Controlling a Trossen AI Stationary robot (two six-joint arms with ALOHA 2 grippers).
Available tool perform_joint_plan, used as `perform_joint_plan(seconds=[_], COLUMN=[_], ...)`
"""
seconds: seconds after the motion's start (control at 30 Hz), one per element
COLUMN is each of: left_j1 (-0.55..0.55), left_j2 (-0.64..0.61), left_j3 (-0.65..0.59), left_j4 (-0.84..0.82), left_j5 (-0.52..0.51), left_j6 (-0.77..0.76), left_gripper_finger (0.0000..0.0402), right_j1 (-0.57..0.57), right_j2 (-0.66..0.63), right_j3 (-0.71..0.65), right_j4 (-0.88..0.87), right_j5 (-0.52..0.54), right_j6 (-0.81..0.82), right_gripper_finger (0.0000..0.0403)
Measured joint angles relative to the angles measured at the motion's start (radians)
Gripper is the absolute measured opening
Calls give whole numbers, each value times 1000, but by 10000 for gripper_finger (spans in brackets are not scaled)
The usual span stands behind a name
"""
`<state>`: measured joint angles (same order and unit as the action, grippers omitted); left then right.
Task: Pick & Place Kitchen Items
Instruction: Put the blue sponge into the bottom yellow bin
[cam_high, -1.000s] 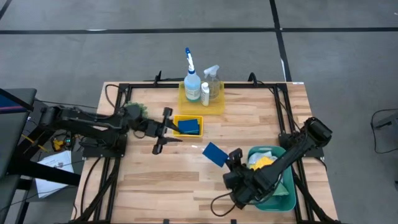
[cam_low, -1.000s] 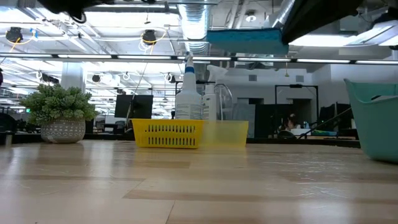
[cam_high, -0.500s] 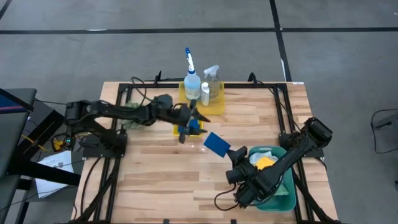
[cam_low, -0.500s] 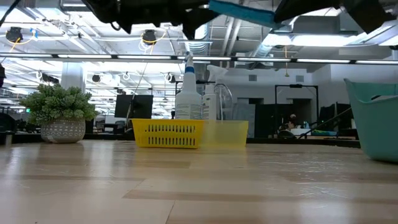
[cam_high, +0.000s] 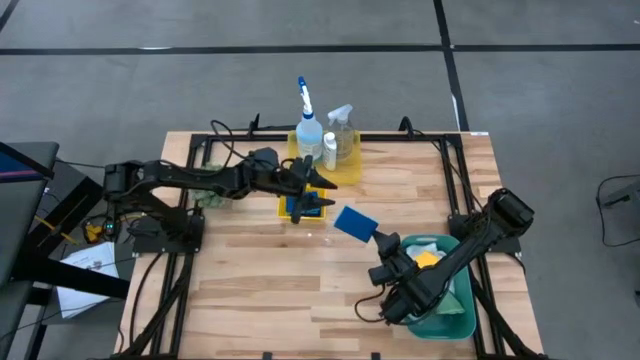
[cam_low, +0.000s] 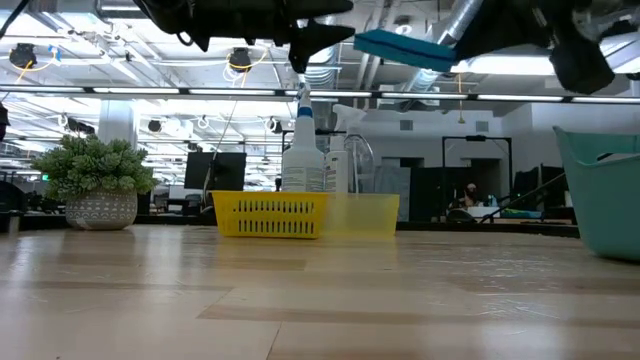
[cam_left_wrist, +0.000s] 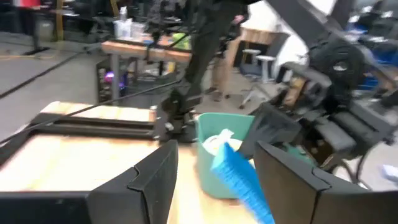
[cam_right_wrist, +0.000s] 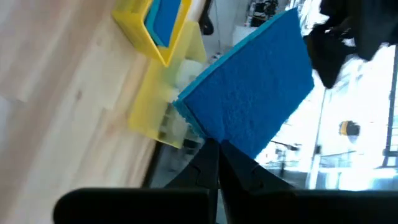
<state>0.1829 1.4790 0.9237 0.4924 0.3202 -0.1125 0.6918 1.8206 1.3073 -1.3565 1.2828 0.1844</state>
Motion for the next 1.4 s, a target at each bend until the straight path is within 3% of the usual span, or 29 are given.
perform_joint_plan(seconds=[0.5, 0.77, 0.93, 1.23, 1.4], left_j1=[-10, -18, -37, -87, -121], left_j2=[21, 36, 44, 44, 44], left_j3=[-1, 4, 4, 4, 4], left_j4=[-17, -14, -21, -33, -33], left_j5=[-6, 9, 8, -78, -187], left_j6=[3, 0, -32, -88, -113], left_gripper_finger=[207, 207, 207, 199, 181], right_j1=[-50, -91, -111, -132, -142], right_j2=[0, 0, 0, 0, 0], right_j3=[-57, -92, -99, -99, -99], right_j4=[-43, -45, -46, -49, -54], right_j5=[174, 188, 265, 267, 270], right_j6=[-64, -90, -99, -116, -117], right_gripper_finger=[0, 0, 0, 0, 0])
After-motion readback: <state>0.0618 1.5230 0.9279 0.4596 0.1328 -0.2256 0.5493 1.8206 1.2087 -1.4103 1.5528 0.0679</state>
